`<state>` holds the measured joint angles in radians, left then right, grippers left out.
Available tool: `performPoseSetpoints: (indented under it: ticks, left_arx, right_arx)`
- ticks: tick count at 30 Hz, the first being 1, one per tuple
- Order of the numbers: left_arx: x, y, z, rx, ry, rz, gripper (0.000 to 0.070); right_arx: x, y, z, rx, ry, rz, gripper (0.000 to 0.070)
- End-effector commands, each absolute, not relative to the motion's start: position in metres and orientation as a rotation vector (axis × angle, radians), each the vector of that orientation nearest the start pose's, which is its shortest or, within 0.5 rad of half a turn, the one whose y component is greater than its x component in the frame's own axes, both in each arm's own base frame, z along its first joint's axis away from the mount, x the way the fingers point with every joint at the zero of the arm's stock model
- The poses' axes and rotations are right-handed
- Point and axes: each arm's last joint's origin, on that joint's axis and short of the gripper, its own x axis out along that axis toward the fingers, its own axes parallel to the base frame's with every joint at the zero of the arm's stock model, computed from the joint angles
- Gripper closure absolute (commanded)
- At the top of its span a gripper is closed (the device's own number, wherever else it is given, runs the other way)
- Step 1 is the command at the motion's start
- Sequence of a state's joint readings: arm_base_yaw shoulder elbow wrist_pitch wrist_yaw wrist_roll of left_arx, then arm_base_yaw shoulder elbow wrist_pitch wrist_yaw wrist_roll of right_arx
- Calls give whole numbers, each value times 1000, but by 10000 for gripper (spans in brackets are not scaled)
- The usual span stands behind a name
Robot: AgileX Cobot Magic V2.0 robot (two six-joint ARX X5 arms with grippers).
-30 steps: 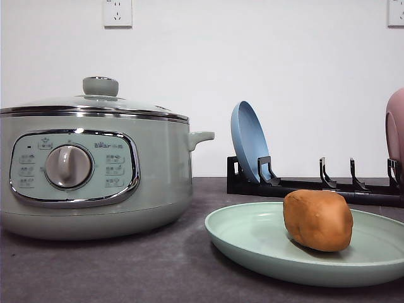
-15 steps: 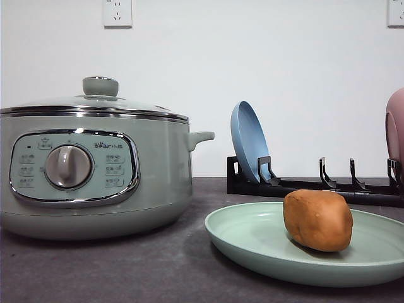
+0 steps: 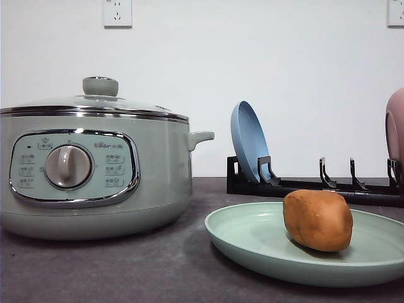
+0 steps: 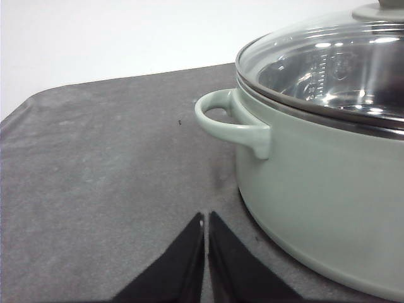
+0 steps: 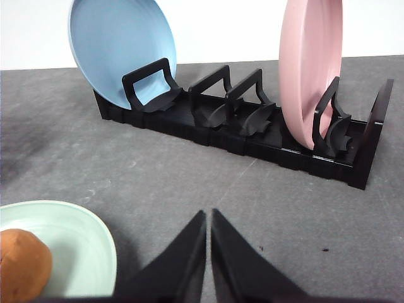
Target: Transfer potato from steamer to green plate
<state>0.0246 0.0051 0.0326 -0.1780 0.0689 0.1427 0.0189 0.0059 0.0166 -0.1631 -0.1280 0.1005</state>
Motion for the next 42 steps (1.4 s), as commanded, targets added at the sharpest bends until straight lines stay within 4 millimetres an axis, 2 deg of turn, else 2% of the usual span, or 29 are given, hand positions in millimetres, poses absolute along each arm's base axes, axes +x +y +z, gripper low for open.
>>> performPoseSetpoints:
  ticks: [1, 42]
  left_arx:
    - [96, 1, 149, 128, 174, -52, 697]
    - [96, 1, 149, 128, 174, -52, 698]
  right_arx:
    - [96, 6, 152, 105, 156, 143, 700]
    - [96, 6, 152, 105, 156, 143, 700]
